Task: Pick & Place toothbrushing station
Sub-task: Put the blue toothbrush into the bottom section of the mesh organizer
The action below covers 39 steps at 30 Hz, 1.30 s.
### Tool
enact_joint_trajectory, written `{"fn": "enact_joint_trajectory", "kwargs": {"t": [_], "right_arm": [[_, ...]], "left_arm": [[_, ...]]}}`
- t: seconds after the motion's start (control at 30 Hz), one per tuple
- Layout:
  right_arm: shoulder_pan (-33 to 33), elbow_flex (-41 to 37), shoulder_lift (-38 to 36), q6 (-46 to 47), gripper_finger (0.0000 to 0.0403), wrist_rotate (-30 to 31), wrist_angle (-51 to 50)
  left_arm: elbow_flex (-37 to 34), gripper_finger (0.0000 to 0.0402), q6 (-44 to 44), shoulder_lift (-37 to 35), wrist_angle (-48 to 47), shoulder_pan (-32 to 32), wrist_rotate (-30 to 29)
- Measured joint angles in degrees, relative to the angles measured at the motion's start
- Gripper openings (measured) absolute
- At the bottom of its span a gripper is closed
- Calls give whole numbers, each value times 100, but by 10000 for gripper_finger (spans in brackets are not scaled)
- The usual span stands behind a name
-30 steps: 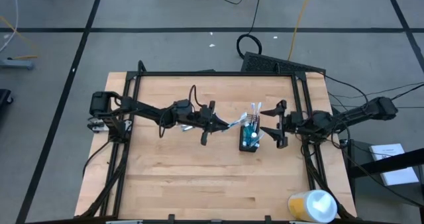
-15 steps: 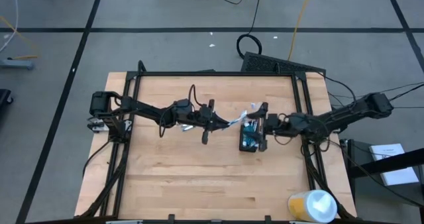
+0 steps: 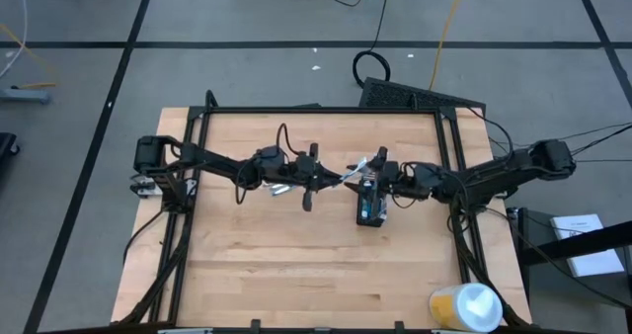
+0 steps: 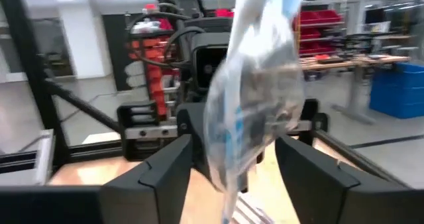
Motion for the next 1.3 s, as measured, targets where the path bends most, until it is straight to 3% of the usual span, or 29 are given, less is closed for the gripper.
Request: {"fn": "enact_joint_trajectory", "kwargs": {"t": [0.53,0.67,0.97,1.1,1.3], "right_arm": [[-177,0,0,-170,19,-593,253],[-175,0,0,-470,12,-577,259],[-189,0,-85,-801,10,-277,171],[-190,0,-127,-616,10,-291,-289],[-188,-2,-98,-183,10,-329,-774]], "left_arm": [[0,14,-142,-7,77,-11,63],[0,18,-209,-8,56,-11,23],[2,131,-895,-61,-439,-4,-104],[2,184,-956,-202,-809,-6,-149],[91,233,-1158,-520,-624,1,-154]]}}
